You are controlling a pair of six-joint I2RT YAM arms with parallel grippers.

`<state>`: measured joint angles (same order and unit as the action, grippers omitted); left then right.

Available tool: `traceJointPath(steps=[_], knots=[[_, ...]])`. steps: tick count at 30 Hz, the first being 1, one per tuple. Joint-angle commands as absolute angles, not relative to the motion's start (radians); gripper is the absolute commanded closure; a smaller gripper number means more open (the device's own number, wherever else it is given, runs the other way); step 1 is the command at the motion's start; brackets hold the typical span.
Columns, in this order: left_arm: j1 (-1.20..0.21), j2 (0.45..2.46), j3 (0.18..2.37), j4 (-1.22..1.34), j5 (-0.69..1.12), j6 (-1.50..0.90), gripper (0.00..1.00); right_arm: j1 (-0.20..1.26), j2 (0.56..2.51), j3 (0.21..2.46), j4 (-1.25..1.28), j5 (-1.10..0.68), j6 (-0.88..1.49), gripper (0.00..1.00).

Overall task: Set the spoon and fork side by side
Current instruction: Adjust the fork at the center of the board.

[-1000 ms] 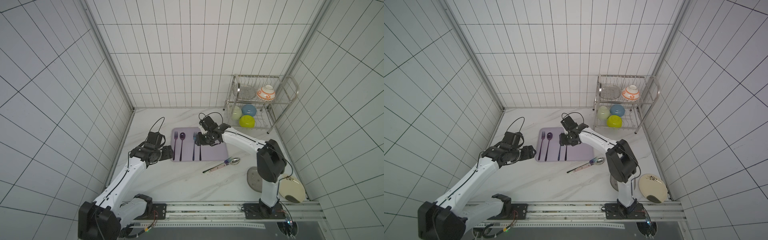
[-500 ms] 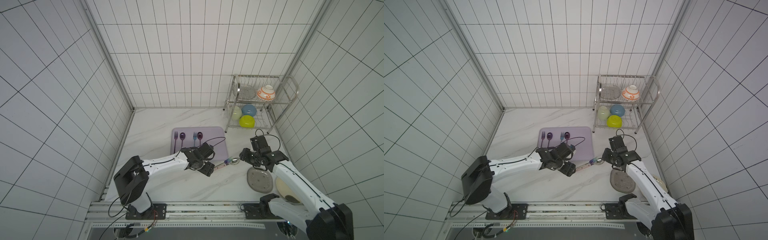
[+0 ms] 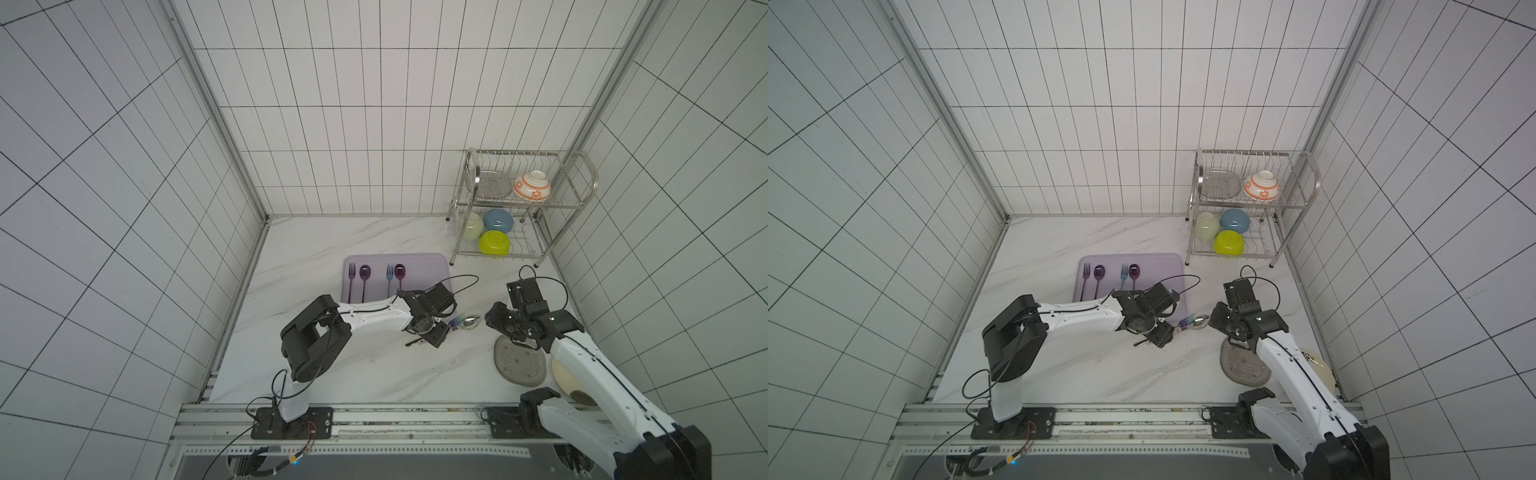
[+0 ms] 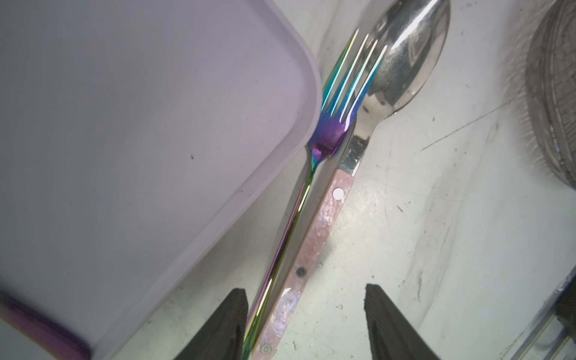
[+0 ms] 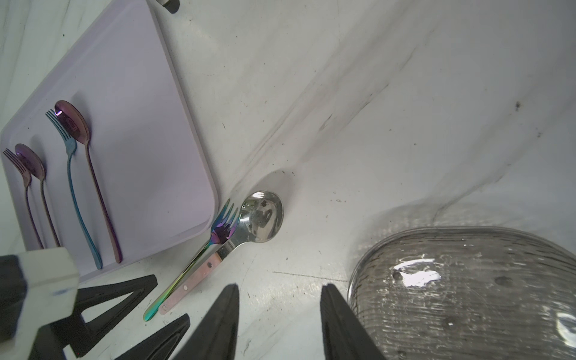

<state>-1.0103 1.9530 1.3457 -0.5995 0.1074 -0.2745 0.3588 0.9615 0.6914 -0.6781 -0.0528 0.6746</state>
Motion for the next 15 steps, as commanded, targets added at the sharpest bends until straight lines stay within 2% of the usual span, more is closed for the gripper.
traceJointPath(steps=[1, 6, 11, 15], knots=[[-1.003, 1.994, 1.37, -0.586, 0.187, -0.228, 0.4, 0.343, 0.971, 0.688, -0.696, -0.057, 0.669, 0.55], [-1.003, 2.011, 1.355, -0.579, 0.275, -0.214, 0.41, 0.339, 0.988, 0.71, -0.701, -0.057, 0.651, 0.56], [-1.01, 1.981, 1.334, -0.573, 0.446, -0.168, 0.42, 0.335, 1.008, 0.718, -0.7, -0.052, 0.643, 0.56], [-1.009, 1.96, 1.325, -0.585, 0.407, -0.179, 0.44, 0.335, 1.026, 0.725, -0.696, -0.054, 0.641, 0.57]])
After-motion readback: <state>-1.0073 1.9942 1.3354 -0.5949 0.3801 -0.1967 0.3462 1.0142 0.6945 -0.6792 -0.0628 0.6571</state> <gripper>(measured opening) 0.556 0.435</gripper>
